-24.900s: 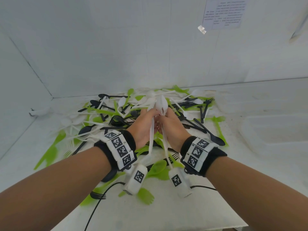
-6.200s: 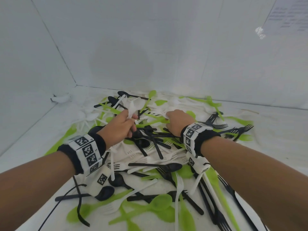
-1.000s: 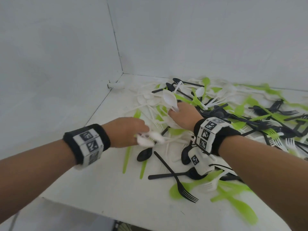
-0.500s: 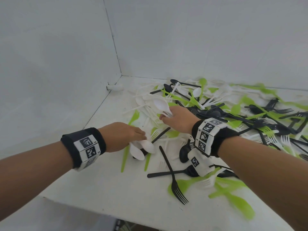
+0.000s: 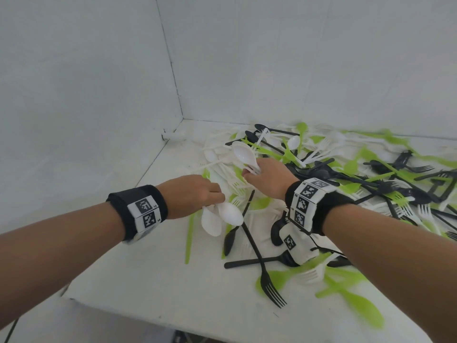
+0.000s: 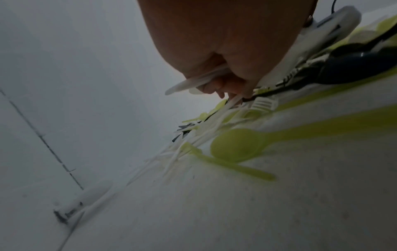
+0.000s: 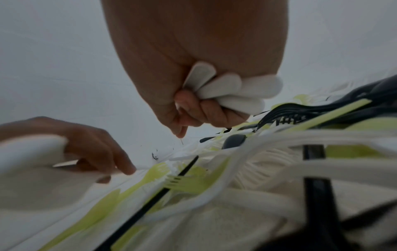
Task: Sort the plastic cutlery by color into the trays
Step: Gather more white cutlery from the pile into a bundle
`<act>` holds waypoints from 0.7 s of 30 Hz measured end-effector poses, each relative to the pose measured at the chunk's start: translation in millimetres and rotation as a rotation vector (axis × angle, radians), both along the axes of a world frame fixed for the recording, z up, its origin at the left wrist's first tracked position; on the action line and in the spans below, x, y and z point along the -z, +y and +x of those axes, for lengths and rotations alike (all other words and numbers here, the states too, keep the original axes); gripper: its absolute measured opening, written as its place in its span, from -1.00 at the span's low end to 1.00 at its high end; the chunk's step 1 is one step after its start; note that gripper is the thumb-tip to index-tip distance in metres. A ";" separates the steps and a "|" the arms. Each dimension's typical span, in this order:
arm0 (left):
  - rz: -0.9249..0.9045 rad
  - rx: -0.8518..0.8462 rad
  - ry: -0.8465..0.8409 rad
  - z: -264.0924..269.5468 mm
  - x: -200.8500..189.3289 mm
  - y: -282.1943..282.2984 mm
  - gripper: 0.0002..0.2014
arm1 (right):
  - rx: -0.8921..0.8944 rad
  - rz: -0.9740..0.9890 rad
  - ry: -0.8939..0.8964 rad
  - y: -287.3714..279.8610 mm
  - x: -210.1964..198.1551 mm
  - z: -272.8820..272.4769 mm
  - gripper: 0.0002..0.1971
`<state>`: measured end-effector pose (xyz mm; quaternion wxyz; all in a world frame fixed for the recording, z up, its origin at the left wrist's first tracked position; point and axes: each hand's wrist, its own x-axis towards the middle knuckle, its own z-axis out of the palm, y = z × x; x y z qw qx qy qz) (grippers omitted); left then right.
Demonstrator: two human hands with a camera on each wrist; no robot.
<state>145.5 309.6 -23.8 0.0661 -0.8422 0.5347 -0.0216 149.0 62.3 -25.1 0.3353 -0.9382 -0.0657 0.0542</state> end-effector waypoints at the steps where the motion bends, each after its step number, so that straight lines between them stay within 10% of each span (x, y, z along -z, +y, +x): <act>1: -0.035 -0.021 0.011 -2.0 -1.9 -2.0 -0.59 | -0.003 0.000 -0.001 1.1 -0.9 1.6 -0.71; 9: -0.491 -0.543 0.331 -20.8 -18.0 6.7 -0.86 | -0.091 -0.197 0.059 28.6 -17.5 19.0 -0.71; 21: -0.121 -0.666 0.234 -17.0 8.9 47.3 -0.68 | -0.236 -0.666 0.045 58.2 -15.9 43.7 -0.75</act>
